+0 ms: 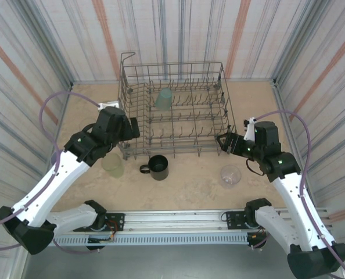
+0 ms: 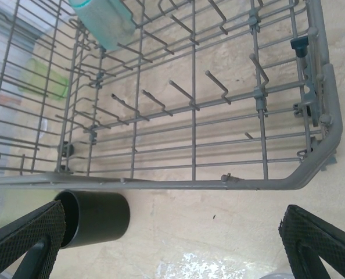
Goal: Load the cups into the dish rack
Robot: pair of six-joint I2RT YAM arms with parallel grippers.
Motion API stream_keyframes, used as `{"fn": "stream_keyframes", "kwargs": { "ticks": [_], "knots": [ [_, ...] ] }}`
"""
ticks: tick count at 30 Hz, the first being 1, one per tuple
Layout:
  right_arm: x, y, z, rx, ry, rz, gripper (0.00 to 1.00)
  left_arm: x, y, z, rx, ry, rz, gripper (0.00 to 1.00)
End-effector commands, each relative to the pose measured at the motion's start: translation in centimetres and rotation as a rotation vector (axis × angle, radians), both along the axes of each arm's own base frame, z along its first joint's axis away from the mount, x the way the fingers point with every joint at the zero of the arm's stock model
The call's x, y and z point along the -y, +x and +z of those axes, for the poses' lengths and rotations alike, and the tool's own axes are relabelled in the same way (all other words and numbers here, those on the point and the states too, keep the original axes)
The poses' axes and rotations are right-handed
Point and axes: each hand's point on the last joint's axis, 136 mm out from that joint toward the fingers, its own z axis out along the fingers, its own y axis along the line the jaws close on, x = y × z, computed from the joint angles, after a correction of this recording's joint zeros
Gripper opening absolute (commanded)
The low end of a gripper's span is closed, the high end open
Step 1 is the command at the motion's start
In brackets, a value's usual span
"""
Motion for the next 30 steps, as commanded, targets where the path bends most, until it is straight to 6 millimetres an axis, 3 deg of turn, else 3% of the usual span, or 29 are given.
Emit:
{"fn": "stream_keyframes", "kwargs": {
  "ticks": [1, 6, 15, 20, 30],
  "knots": [
    [0.1, -0.4, -0.7, -0.019, 0.007, -0.022, 0.99, -1.8, -2.0, -1.1, -0.039, 0.020, 0.040, 0.99],
    [0.1, -0.3, -1.1, -0.027, 0.007, -0.024, 0.99, -2.5, -4.0, -3.1, -0.104, 0.011, 0.033, 0.95],
    [-0.2, 0.4, -1.6, -0.033, 0.009, -0.018, 0.99, -3.0, -6.6, -7.4, -0.197, 0.005, 0.001, 0.73],
    [-0.4, 0.6, -2.4, -0.056, 0.010, -0.008, 0.99, -3.8, -6.9, -9.7, -0.243, 0.035, 0.051, 0.66],
    [-0.5, 1.2, -2.1, -0.050, 0.005, -0.006, 0.99, -3.2, -6.4, -13.9, -0.331, 0.095, 0.046, 0.56]
  ]
}}
